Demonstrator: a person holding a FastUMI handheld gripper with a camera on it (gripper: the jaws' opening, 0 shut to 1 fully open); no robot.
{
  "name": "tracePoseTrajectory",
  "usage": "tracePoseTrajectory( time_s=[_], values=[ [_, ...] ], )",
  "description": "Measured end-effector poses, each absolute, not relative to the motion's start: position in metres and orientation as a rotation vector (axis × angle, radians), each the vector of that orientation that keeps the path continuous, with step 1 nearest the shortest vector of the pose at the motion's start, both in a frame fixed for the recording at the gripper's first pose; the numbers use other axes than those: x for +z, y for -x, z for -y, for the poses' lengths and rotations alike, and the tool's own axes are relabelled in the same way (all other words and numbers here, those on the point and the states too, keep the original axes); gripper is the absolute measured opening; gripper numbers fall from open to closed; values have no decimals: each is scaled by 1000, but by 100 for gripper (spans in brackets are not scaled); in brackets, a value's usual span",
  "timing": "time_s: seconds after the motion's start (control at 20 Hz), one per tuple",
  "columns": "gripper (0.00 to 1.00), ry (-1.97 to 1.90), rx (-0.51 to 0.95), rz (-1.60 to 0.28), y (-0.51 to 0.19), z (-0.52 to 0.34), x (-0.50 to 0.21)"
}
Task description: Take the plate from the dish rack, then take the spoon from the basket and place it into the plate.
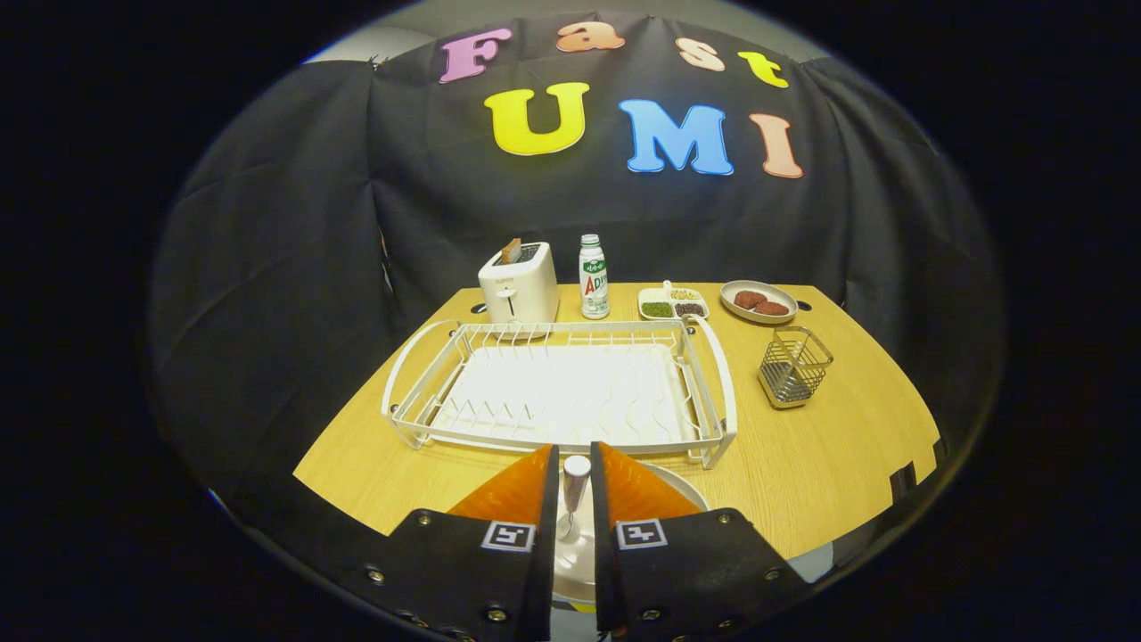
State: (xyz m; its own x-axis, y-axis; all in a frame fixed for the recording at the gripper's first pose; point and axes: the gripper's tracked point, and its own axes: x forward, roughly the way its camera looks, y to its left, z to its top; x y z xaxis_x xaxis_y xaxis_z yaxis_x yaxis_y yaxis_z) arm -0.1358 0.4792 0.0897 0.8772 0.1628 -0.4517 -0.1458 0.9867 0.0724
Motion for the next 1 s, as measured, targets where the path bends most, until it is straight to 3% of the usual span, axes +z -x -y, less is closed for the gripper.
tracePoseTrajectory(
  time_s=[0.9, 1.0],
  values=[
    [22, -16, 136, -308, 115, -459, 166],
    [27, 7, 130, -252, 113, -453, 188]
  ],
)
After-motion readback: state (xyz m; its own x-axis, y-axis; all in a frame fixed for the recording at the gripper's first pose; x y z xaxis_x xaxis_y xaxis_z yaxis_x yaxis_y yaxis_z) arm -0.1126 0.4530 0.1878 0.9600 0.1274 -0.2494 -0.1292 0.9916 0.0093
